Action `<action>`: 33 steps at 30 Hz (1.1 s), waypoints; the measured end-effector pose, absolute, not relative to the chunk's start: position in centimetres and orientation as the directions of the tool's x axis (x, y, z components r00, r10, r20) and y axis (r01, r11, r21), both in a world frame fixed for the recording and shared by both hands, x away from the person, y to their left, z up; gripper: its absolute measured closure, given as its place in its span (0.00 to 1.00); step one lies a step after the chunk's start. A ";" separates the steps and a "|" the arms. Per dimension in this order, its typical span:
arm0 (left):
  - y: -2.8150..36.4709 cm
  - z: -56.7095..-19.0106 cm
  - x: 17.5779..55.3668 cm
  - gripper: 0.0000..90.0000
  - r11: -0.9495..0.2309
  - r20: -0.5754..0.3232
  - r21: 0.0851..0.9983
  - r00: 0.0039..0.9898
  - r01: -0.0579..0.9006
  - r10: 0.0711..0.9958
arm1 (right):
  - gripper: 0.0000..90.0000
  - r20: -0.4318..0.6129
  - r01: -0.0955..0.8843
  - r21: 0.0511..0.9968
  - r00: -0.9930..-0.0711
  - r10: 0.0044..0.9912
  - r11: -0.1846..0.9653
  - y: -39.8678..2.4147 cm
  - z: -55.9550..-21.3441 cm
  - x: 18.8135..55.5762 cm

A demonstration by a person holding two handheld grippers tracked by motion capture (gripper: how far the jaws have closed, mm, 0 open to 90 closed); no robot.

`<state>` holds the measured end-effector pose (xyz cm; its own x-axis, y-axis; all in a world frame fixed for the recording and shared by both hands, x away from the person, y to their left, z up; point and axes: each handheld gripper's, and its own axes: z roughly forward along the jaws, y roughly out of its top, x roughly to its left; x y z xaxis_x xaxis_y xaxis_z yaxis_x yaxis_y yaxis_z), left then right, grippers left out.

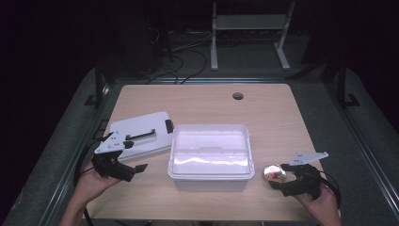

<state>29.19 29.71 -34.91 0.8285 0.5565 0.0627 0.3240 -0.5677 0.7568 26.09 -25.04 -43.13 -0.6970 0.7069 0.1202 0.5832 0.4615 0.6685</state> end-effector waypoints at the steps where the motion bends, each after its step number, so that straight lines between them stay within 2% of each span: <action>1: 29.4 -34.5 29.4 0.08 -0.579 0.061 0.751 0.839 0.318 0.540 | 0.20 0.119 0.581 0.669 -0.699 0.706 0.463 -25.0 -43.1 26.1; 9: 26.1 -31.2 30.8 0.06 -0.670 0.080 0.702 0.907 0.243 0.413 | 0.20 0.118 0.578 0.669 -0.702 0.702 0.466 -25.0 -43.1 26.0; 24: 19.2 -29.3 32.7 0.07 -0.778 0.106 0.614 0.963 0.134 0.249 | 0.20 0.120 0.578 0.669 -0.704 0.700 0.467 -25.3 -43.1 25.9; 33: 14.8 -29.3 34.1 0.16 -0.832 0.089 0.549 0.985 0.073 0.145 | 0.21 0.119 0.570 0.676 -0.709 0.695 0.467 -25.5 -43.0 25.8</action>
<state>34.07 14.76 -29.30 0.9853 0.1454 0.0894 0.0730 -0.8324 0.5494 25.79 -25.47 -42.96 -0.7095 0.6946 0.1193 0.5705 0.4666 0.6759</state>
